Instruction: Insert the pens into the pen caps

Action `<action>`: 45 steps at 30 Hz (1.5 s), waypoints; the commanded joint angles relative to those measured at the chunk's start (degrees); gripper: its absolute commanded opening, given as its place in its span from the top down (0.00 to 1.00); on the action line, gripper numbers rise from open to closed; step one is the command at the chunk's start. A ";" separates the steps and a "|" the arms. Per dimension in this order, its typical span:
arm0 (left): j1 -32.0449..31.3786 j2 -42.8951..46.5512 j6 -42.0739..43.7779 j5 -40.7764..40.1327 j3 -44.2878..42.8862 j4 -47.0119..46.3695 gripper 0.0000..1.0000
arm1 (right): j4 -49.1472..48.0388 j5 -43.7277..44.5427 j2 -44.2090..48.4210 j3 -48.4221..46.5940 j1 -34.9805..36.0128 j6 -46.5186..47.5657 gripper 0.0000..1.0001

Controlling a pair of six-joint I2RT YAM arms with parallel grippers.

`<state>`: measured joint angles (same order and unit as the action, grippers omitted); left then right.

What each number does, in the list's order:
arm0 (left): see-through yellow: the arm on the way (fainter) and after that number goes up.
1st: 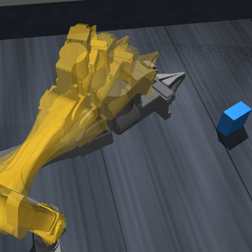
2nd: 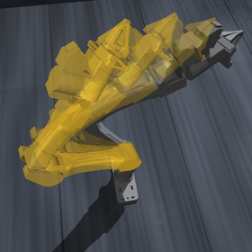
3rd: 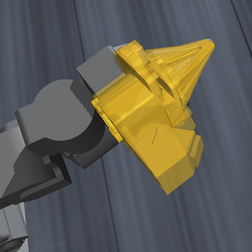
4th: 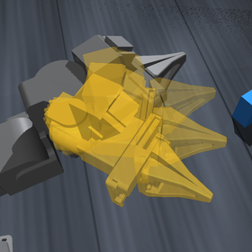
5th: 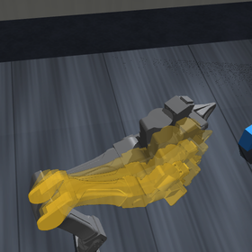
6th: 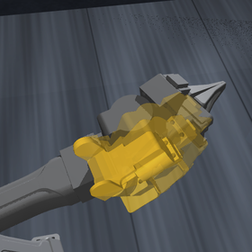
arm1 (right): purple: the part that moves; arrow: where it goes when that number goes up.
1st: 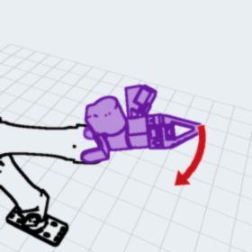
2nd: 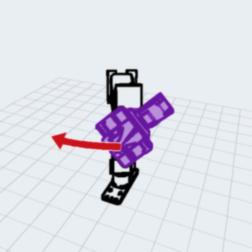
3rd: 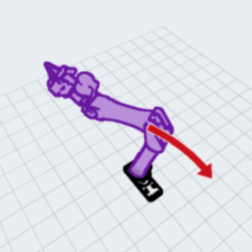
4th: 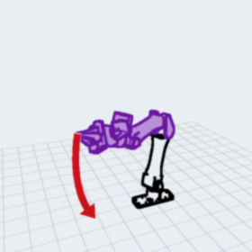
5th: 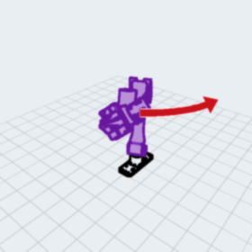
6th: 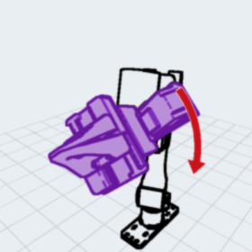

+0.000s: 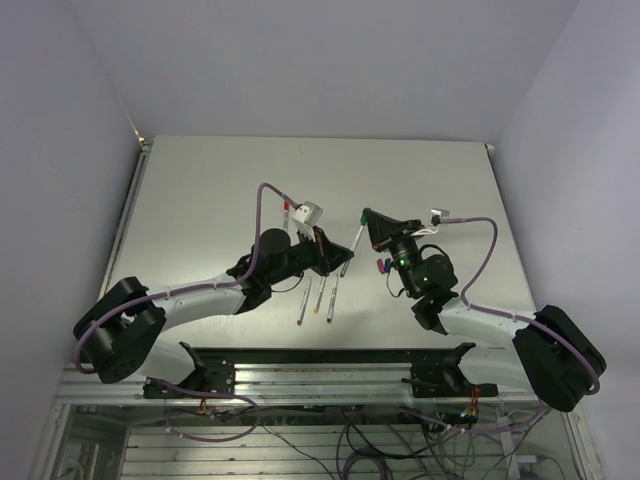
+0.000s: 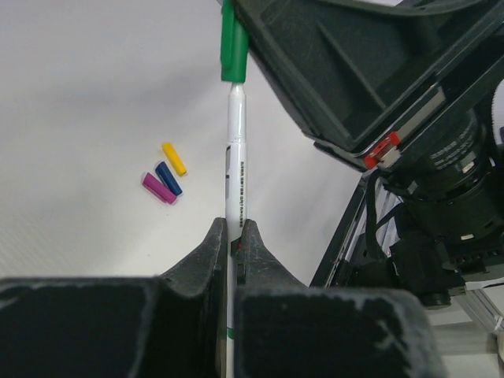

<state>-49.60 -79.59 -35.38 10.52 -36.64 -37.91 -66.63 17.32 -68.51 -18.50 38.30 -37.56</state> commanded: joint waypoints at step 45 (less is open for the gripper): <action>2.01 -1.03 -5.36 -9.76 4.90 -25.67 0.93 | 7.94 -25.65 -8.41 -0.91 0.80 -3.72 1.00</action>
<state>-49.58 -81.06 -39.70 4.43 -30.61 -47.81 -66.41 0.64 -75.40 -19.92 37.58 -41.28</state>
